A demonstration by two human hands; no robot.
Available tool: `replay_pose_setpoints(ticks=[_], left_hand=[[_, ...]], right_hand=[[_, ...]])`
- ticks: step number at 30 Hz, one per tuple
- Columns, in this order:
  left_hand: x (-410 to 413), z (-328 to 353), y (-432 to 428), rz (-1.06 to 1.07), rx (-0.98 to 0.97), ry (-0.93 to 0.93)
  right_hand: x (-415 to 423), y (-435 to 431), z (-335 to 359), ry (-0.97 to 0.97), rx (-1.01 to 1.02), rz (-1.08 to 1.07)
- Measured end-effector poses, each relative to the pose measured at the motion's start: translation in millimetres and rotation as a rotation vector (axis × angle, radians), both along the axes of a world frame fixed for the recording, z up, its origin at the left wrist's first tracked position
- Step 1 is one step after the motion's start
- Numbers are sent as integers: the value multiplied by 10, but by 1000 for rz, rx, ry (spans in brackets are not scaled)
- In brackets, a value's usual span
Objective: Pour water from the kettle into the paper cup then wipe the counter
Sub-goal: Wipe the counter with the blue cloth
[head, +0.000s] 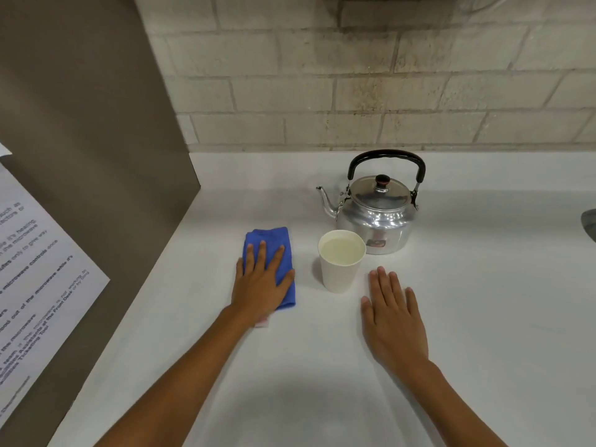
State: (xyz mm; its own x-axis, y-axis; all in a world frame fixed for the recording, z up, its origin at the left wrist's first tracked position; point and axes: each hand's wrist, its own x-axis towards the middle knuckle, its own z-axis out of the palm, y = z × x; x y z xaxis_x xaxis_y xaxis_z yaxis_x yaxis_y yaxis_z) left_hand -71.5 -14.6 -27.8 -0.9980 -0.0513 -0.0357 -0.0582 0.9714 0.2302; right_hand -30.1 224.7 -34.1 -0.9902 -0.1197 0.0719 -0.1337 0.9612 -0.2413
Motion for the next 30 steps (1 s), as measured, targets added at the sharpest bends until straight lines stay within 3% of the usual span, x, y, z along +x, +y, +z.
replay_pose_setpoints(ticks=[10, 24, 30], left_hand=[[-872, -11, -94, -41, -54, 60], [-1091, 90, -176, -105, -49, -4], [-895, 366, -185, -64, -1, 291]], right_hand=[[-6, -8, 24, -56, -27, 9], [-10, -6, 2, -33, -48, 11], [-15, 22, 31, -1, -96, -5]])
